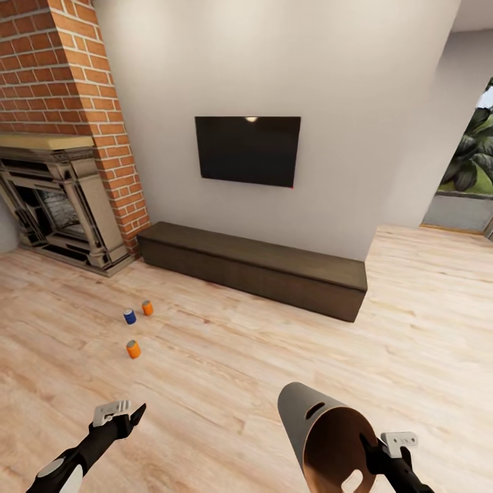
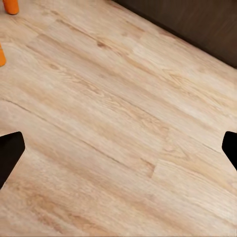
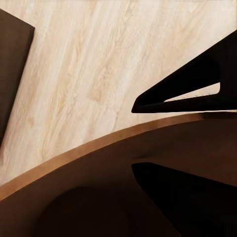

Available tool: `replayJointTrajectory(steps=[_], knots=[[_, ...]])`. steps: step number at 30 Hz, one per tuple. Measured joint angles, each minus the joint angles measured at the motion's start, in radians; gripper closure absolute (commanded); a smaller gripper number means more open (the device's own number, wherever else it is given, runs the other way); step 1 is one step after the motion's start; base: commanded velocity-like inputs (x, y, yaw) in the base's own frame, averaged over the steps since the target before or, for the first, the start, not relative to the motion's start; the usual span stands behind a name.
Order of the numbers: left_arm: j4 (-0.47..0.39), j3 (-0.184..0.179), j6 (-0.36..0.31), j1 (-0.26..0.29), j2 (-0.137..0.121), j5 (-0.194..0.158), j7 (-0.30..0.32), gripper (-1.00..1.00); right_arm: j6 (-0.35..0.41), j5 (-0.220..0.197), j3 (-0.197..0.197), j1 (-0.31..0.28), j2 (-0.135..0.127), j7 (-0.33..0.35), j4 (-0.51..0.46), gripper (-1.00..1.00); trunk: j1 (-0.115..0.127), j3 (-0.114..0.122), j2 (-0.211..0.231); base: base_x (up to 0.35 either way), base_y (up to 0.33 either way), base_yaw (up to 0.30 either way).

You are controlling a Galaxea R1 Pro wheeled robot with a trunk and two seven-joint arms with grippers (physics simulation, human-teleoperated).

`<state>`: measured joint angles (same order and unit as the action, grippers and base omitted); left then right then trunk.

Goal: Put the three can of soda from the living room inside the tash can in the kitchen.

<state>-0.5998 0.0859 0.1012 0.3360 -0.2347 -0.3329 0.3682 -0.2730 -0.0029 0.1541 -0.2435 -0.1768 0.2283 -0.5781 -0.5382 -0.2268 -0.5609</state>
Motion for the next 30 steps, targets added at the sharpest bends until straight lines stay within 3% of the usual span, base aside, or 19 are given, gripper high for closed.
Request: replayJointTrajectory(steps=[14,30], knots=[[-0.001,0.000,0.001,0.000,0.001,0.000,-0.039,-1.00,0.000,0.000,-0.002,0.000,0.000,-0.001,0.006,1.00,0.000,0.000,0.000,0.227,0.146,0.127],[-0.002,0.000,0.002,0.000,0.002,-0.001,-0.045,-1.00,0.001,0.000,-0.002,0.000,0.000,-0.001,0.008,1.00,0.000,0.000,0.000,0.191,0.092,0.009]])
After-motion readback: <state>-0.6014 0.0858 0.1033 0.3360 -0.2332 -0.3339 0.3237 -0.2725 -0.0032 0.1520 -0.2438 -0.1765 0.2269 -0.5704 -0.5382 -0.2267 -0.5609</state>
